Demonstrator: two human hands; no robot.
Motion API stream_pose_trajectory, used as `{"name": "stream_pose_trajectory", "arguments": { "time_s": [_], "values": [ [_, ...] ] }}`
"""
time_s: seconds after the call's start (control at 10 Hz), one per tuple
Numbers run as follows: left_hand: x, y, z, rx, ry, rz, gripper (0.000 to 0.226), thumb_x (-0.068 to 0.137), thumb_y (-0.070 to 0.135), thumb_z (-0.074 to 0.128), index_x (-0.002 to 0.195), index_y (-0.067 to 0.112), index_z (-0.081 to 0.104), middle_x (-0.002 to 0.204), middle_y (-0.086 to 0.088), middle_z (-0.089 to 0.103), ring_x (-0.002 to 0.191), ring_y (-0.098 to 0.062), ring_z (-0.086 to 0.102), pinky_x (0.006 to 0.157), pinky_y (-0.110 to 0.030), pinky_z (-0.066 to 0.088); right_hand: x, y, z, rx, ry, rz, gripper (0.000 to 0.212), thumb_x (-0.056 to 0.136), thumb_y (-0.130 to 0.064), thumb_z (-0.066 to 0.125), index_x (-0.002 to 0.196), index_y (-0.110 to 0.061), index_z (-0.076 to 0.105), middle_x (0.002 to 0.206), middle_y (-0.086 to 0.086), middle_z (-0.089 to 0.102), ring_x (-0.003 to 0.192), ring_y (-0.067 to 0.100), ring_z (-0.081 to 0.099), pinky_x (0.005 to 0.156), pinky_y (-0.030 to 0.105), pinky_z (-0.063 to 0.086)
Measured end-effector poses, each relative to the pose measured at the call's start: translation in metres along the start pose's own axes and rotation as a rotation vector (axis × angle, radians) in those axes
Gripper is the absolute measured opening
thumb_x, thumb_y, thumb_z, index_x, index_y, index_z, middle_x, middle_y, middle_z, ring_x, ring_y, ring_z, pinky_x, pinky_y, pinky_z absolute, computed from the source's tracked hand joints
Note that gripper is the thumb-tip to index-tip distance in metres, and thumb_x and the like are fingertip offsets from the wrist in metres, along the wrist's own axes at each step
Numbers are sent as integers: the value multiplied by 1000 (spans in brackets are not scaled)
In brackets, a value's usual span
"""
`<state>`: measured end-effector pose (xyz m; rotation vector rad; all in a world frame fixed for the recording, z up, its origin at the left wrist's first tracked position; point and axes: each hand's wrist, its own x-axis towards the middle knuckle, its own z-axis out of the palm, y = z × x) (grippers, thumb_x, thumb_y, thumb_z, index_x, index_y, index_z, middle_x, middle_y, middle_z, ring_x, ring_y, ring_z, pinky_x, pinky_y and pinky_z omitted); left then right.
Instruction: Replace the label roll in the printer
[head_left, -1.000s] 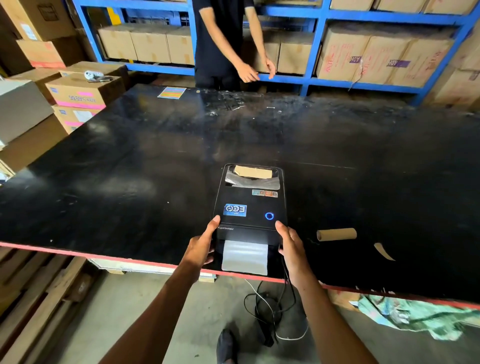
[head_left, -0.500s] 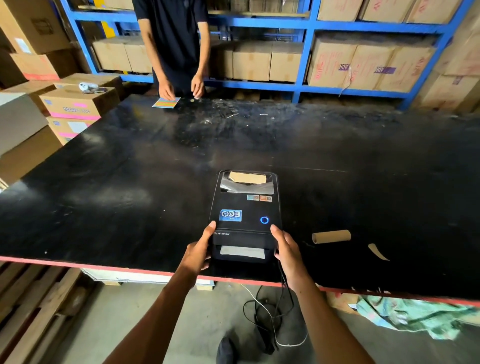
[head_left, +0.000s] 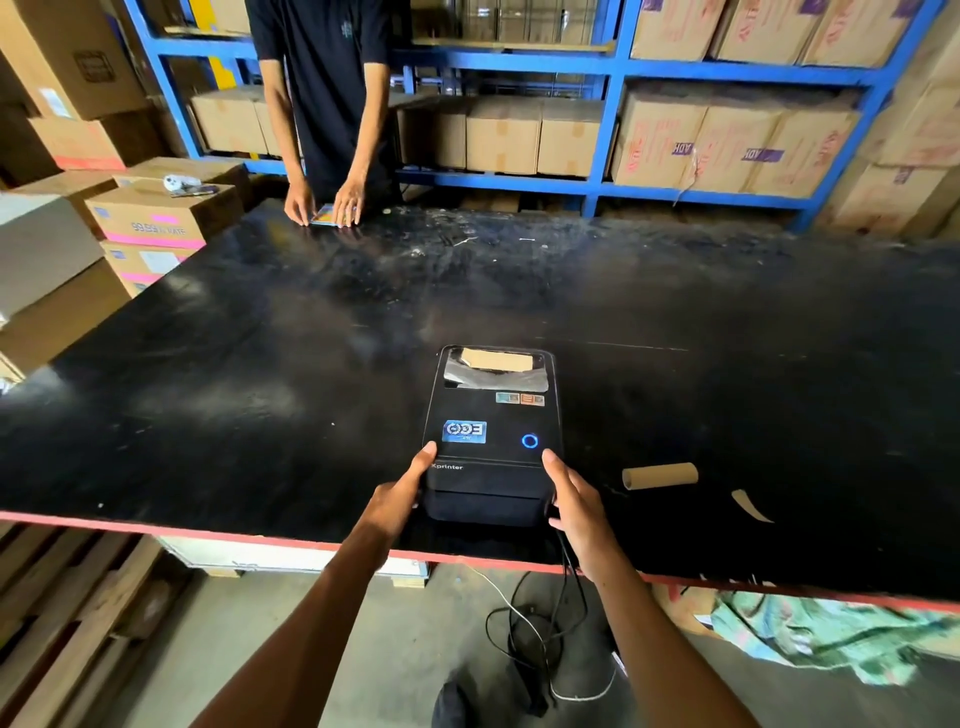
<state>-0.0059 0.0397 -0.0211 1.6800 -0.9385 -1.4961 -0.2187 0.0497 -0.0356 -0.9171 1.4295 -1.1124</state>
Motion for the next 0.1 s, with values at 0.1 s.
{"name": "stream_pose_trajectory", "arguments": {
  "time_s": [0.1],
  "values": [
    [1,-4,-1,37,42,28,62,65,81,49,87,26,66,93,1,68,86,-15,63,69,-26,50,3,5,-1,-67,35,-12,36,88,-58,49,110,-34,64,94,-25,57,95,12,57,94,39,47]
  ]
}}
